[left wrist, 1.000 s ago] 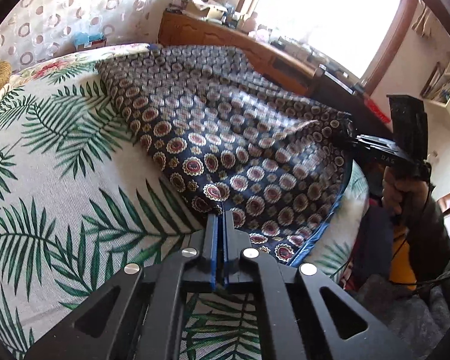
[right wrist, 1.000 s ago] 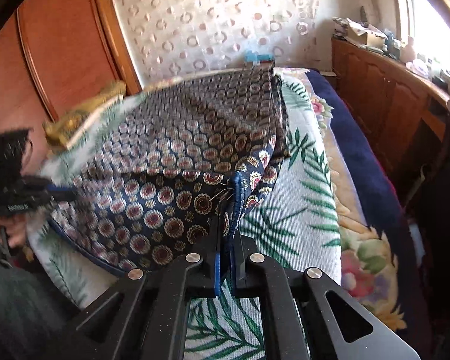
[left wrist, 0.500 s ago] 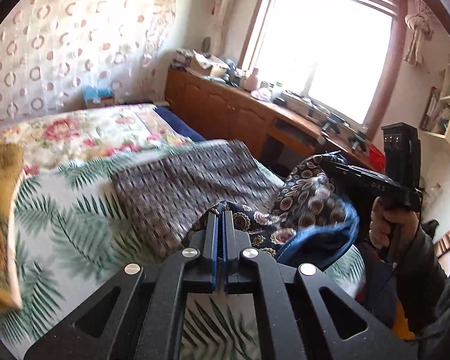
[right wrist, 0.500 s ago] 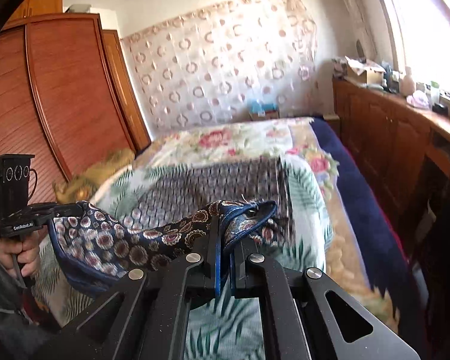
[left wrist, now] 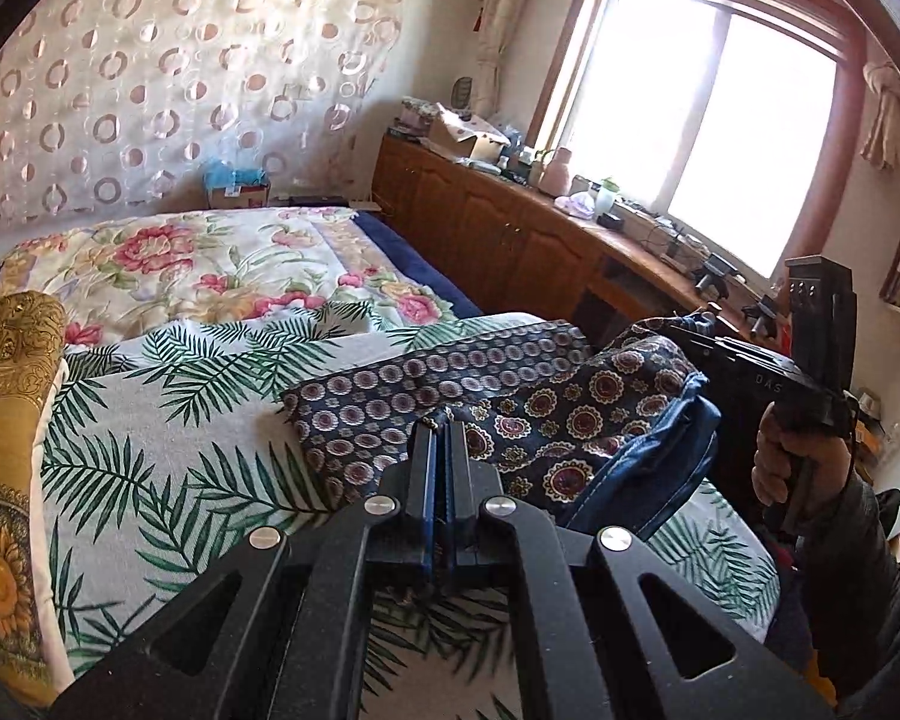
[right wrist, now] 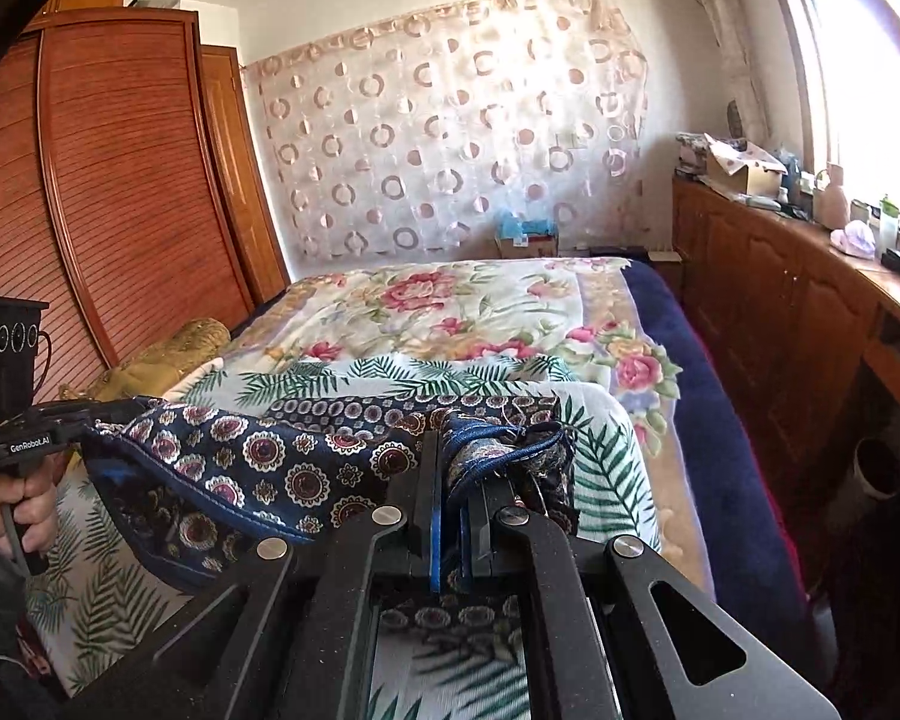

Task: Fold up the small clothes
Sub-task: 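Pull the folded navy shirt across the bed with both grippers holding its edge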

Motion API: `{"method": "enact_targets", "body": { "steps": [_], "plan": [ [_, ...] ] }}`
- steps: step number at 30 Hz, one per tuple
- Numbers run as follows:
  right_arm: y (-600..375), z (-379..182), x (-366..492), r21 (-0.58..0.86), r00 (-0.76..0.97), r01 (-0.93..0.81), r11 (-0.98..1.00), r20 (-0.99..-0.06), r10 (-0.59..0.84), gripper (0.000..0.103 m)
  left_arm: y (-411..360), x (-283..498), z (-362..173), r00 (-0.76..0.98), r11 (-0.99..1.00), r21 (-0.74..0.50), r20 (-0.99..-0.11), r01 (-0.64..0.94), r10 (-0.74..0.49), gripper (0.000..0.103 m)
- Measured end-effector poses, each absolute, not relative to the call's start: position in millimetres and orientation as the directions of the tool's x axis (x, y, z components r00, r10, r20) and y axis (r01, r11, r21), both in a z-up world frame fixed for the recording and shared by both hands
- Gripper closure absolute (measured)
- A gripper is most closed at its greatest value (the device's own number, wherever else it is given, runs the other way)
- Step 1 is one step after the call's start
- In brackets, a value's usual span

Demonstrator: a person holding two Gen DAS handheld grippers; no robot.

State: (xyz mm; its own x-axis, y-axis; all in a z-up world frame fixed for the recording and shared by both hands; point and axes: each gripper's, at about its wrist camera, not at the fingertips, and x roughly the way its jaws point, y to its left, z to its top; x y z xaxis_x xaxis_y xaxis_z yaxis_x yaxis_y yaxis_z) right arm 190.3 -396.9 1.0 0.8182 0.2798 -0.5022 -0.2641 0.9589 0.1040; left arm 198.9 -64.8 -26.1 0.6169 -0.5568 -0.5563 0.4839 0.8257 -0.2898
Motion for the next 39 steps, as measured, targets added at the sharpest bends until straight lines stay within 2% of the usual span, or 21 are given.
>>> {"method": "enact_targets", "body": {
  "steps": [10,13,18,23,26,32,34,36,38,39],
  "plan": [
    [-385.8,8.6,228.3,0.067,0.797,-0.231,0.971,-0.559,0.228,0.099,-66.8,245.6,-54.9,0.579,0.843,-0.290,-0.623,0.454,-0.526,0.100],
    [-382.5,14.0,228.7,0.061,0.795,-0.206,0.977,-0.571,0.204,0.092,-66.7,253.4,-62.8,0.565,0.842,-0.302,-0.635,0.447,-0.527,0.100],
    [-378.1,25.5,224.2,0.045,0.806,-0.184,0.982,-0.565,0.177,0.089,-69.4,259.2,-73.0,0.555,0.846,-0.295,-0.650,0.444,-0.519,0.100],
    [-378.7,37.8,203.4,-0.014,0.834,-0.159,0.987,-0.537,0.127,0.066,-70.6,259.5,-76.3,0.550,0.846,-0.295,-0.656,0.444,-0.517,0.100],
    [-382.2,35.1,190.7,-0.043,0.836,-0.163,0.986,-0.536,0.115,0.066,-67.7,262.7,-76.3,0.543,0.844,-0.315,-0.657,0.433,-0.524,0.100],
    [-383.4,17.5,192.0,-0.048,0.771,-0.159,0.986,-0.630,0.094,0.066,-59.7,259.6,-65.9,0.530,0.821,-0.355,-0.634,0.446,-0.562,0.099],
    [-378.6,13.7,195.2,-0.048,0.750,-0.175,0.983,-0.653,0.102,0.066,-59.0,255.5,-61.8,0.537,0.825,-0.339,-0.635,0.453,-0.556,0.095],
    [-372.2,13.1,200.7,-0.061,0.736,-0.189,0.980,-0.669,0.100,0.066,-56.0,250.6,-57.9,0.565,0.846,-0.299,-0.640,0.442,-0.521,0.073],
    [-365.6,14.0,206.0,-0.077,0.729,-0.200,0.977,-0.677,0.096,0.066,-48.5,247.7,-55.3,0.584,0.854,-0.280,-0.634,0.438,-0.507,0.062],
    [-362.4,15.4,209.9,-0.088,0.728,-0.201,0.976,-0.679,0.089,0.066,-45.3,247.1,-55.3,0.583,0.854,-0.278,-0.635,0.439,-0.506,0.061]
  ]
}}
